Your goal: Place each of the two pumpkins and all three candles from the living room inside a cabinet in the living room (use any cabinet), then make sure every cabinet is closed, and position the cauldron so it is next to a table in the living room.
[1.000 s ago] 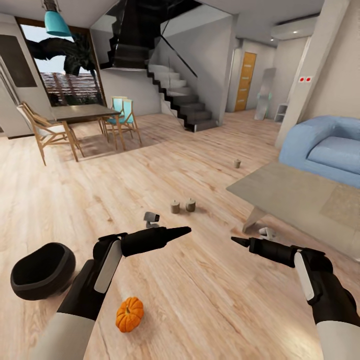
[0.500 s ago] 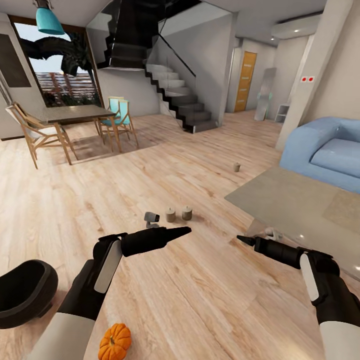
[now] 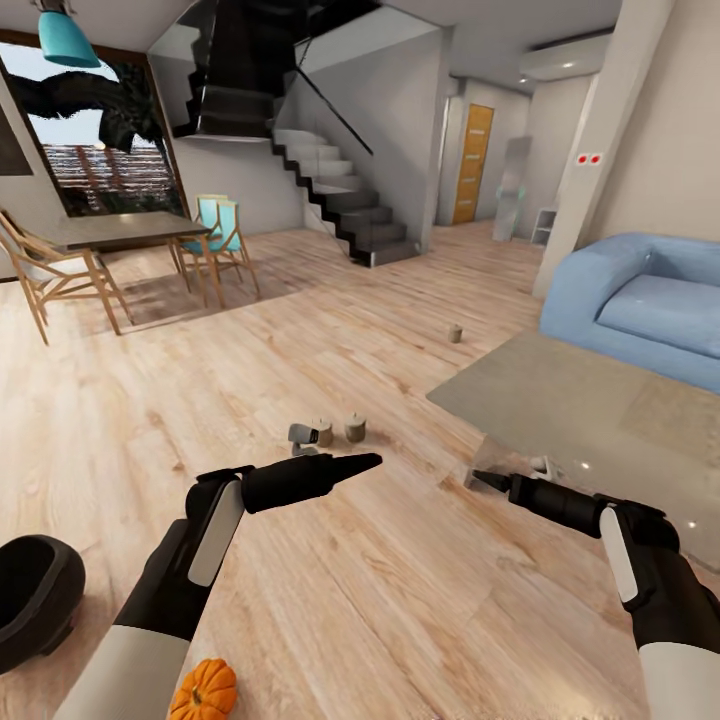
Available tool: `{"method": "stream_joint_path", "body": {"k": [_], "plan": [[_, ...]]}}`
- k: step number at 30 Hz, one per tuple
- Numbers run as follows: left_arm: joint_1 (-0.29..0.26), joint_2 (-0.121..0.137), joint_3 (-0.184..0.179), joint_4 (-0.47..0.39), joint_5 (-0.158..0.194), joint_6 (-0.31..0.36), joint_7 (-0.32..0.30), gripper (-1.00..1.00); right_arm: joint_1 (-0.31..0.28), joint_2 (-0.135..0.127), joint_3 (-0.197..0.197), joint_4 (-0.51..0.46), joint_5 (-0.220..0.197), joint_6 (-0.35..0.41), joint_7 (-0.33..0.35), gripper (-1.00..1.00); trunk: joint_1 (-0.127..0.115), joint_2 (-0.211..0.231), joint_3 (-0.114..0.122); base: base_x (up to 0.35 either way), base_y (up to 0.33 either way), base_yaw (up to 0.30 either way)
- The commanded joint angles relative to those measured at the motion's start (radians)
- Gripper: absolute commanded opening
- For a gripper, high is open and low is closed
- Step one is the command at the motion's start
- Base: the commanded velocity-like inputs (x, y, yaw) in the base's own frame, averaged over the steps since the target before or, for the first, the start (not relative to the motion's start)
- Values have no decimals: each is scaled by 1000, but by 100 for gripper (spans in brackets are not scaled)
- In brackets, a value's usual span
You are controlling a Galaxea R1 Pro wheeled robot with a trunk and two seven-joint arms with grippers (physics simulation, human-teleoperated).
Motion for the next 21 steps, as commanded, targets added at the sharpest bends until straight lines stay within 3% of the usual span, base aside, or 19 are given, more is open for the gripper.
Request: {"method": "stream_joint_path", "body": {"k": [1,6,21], "plan": [[0,0,0,0,0,0,0,100,0,0,0,0,0,0,0,100,0,0,1,0,-298,-258],[0,0,0,0,-1,-1,0,100,0,0,0,0,0,0,0,100,0,0,3,0,-239,-268],[0,0,0,1,2,-1,0,100,0,0,0,0,0,0,0,100,0,0,11,0,-13,-271]]}}
